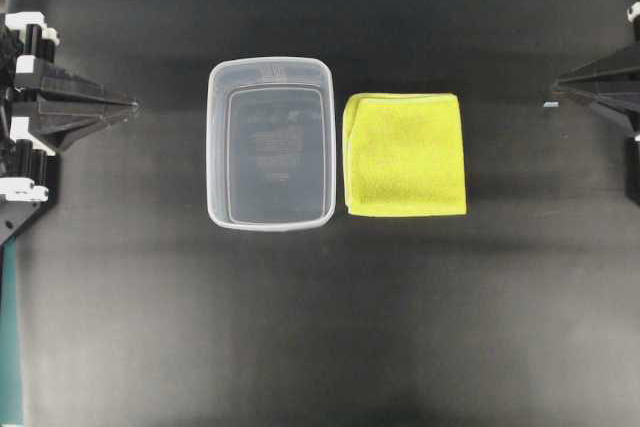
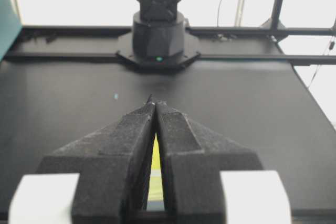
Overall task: Place the yellow towel into the container with the left arm.
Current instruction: 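Move the left gripper over the container toward the yellow towel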
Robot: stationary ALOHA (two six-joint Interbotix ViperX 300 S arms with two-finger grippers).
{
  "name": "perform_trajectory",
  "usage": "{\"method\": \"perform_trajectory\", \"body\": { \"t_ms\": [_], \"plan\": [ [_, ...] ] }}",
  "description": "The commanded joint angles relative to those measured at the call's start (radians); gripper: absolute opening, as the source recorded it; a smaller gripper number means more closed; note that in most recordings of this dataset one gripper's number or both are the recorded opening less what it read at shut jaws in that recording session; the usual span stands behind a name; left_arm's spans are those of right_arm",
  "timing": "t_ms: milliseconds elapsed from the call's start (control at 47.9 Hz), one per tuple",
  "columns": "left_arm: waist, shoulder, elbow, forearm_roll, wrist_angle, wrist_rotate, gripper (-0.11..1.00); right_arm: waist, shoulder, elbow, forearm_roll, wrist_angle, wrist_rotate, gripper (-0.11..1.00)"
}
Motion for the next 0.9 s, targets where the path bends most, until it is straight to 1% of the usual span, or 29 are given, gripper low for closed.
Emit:
{"method": "perform_trajectory", "body": {
  "t_ms": [0,21,42,63,84,125,313,459,585,627,689,835,877],
  "plan": [
    [0.023,0.023,-0.066,0.037,-0.003,-0.017,0.06,0.009,0.008,-0.012,0.006,-0.008,0.012,0.01],
    [0.028,0.028,-0.077,0.037,-0.002,-0.018,0.06,0.009,0.005,-0.012,0.011,-0.006,0.011,0.01],
    [0.032,0.034,-0.087,0.037,0.003,-0.02,0.06,0.009,0.003,-0.012,0.014,-0.006,0.012,0.04],
    [0.038,0.043,-0.098,0.037,0.008,-0.023,0.05,0.009,0.002,-0.011,0.015,-0.005,0.015,0.07],
    [0.043,0.051,-0.109,0.037,0.014,-0.025,0.03,0.009,-0.003,-0.009,0.015,-0.003,0.018,0.07],
    [0.046,0.071,-0.13,0.037,0.035,-0.029,0.01,0.009,-0.006,-0.009,0.015,0.0,0.026,0.01],
    [0.044,0.195,-0.253,0.037,0.213,-0.048,0.01,0.006,-0.018,-0.009,0.015,0.031,0.052,0.0],
    [0.041,0.322,-0.388,0.037,0.325,-0.046,0.01,0.002,-0.023,-0.009,0.015,0.12,0.054,0.01],
    [0.037,0.439,-0.497,0.038,0.383,-0.032,0.01,0.0,-0.037,-0.011,0.017,0.19,0.054,0.03],
    [0.034,0.477,-0.534,0.038,0.405,-0.029,0.01,-0.005,-0.043,-0.011,0.015,0.209,0.054,0.08],
    [0.032,0.538,-0.586,0.038,0.446,-0.029,0.01,-0.017,-0.061,-0.009,0.015,0.222,0.054,0.18],
    [0.028,0.673,-0.724,0.038,0.581,-0.029,0.01,-0.049,-0.115,-0.005,0.015,0.245,0.055,0.54],
    [0.028,0.721,-0.779,0.038,0.637,-0.031,0.01,-0.052,-0.132,-0.005,0.015,0.25,0.054,0.63]
  ]
}}
